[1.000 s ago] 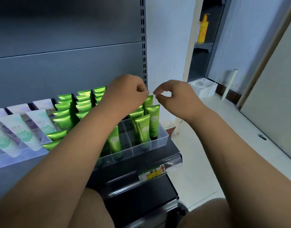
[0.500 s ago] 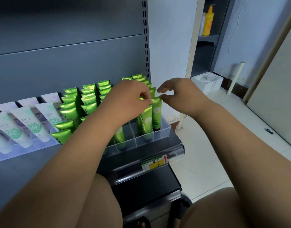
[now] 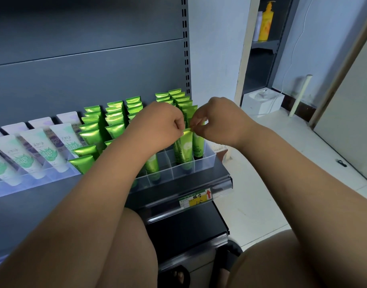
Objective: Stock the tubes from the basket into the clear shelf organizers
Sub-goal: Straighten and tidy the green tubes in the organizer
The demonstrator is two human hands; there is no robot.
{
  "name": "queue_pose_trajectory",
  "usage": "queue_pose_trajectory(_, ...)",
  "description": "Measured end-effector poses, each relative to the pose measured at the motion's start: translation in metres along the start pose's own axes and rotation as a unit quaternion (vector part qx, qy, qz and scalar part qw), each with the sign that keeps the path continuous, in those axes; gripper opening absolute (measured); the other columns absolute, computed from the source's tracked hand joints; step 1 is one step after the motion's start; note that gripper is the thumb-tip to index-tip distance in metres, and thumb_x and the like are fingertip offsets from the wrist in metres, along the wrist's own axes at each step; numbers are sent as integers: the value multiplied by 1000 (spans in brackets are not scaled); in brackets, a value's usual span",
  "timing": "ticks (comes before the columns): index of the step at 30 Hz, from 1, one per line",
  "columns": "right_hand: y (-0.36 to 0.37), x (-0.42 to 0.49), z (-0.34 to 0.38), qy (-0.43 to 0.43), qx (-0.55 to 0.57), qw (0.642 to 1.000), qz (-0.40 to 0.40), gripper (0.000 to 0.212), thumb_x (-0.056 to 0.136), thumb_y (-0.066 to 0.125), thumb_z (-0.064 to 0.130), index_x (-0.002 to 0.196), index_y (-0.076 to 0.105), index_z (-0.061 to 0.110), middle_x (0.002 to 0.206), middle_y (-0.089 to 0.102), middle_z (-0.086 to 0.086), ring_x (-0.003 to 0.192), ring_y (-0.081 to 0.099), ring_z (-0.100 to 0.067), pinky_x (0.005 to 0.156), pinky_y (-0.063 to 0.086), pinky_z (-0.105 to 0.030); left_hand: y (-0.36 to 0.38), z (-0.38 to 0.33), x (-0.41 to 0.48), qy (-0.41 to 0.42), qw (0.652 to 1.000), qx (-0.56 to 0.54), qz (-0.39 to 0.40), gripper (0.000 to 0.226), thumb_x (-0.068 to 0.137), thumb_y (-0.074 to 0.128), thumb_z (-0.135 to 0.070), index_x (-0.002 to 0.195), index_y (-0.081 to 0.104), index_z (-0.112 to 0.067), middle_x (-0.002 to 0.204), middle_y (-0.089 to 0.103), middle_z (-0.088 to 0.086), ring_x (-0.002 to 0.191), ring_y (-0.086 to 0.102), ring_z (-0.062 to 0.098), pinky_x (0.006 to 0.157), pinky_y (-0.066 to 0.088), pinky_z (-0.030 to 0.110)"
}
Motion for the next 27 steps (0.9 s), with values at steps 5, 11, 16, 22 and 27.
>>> queue_pose_trajectory(5, 3, 2, -1, 4, 23, 1000, 8, 12, 88, 69, 28, 91, 80, 27, 91, 76, 9, 83, 66, -10, 84, 57, -36, -1, 0, 0, 8, 1000, 12, 3, 20, 87, 66, -11, 86, 78, -26, 85, 73, -9, 85, 68, 15, 82, 58, 37)
queue_pose_trajectory(11, 5, 4, 2, -6, 33, 999, 15, 14, 90, 69, 27, 95, 81, 21, 93, 76, 4, 82, 65, -10, 84, 56, -34, -1, 5, -1, 2, 1000, -8, 4, 21, 88, 67, -9, 86, 78, -27, 86, 74, -9, 84, 68, 13, 82, 58, 34)
queue_pose_trajectory(16, 5, 6, 3, 1, 41, 999, 24, 12, 89, 70, 27, 94, 80, 24, 91, 75, 7, 82, 65, -8, 85, 57, -34, -1, 6, -3, 7, 1000, -21, -5, 15, 89, 69, -14, 89, 79, -24, 86, 74, -11, 85, 68, 10, 83, 57, 33)
queue_pose_trajectory(22, -5, 3, 2, 23, 71, 997, 15, 15, 89, 67, 23, 92, 81, 23, 86, 73, 12, 80, 66, -3, 83, 56, -27, 0, 9, -4, 12, 998, -49, -21, 9, 89, 71, -26, 82, 77, -24, 77, 73, -9, 77, 68, 10, 79, 58, 36)
queue_pose_trajectory(27, -13, 3, -11, 50, 73, 995, -42, 17, 92, 64, 20, 95, 80, 17, 93, 76, 3, 84, 66, -11, 81, 53, -28, -3, 11, -1, -4, 988, -124, -90, 11, 92, 69, -29, 86, 76, -23, 79, 72, -9, 79, 68, 10, 80, 58, 37)
Point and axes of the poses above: each hand's wrist, its own x-axis towards the middle knuckle, its own y-axis out of the palm, z = x × y, the point moved 1 cm from there along x, towards the middle knuckle
